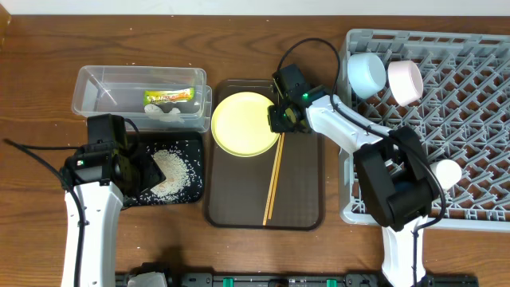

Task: Sort waste into correct bins and load items into the dishwasher rack
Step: 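Grasp the yellow plate rim with the right gripper and lift, then carry the yellow plate into the rack and stand it upright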

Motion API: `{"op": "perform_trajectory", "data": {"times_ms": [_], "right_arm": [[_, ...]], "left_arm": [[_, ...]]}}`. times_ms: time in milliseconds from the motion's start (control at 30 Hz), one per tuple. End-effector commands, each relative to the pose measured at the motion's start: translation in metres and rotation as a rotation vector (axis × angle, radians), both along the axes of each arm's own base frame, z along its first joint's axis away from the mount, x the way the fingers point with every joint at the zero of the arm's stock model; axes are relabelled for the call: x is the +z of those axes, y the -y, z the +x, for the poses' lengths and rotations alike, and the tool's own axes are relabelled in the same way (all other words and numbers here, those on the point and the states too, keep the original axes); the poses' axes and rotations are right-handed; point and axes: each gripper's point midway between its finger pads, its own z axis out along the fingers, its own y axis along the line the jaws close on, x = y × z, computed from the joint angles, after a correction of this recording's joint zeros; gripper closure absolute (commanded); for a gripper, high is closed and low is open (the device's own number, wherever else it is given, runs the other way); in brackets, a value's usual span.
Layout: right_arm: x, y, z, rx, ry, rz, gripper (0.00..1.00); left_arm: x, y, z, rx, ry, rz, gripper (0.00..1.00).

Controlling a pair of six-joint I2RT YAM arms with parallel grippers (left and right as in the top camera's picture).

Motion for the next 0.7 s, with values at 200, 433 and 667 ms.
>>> {"op": "perform_trajectory", "data": {"times_ms": [200, 433, 667], "right_arm": [[0.005, -0.004, 0.014, -0.029, 0.053, 0.019, 0.99], [0.080, 0.026, 0.038, -0.059, 0.206, 0.000, 0.99], [0.190, 0.103, 0.032, -0.142, 0.425, -0.175, 0.99]], "left_arm": [[0.002, -0.002, -0.001, 0.016, 0.002, 0.003, 0.28], [0.002, -0.002, -0.001, 0.016, 0.003, 0.003, 0.28], [0.002, -0.002, -0.001, 0.016, 0.003, 0.003, 0.28]]}}
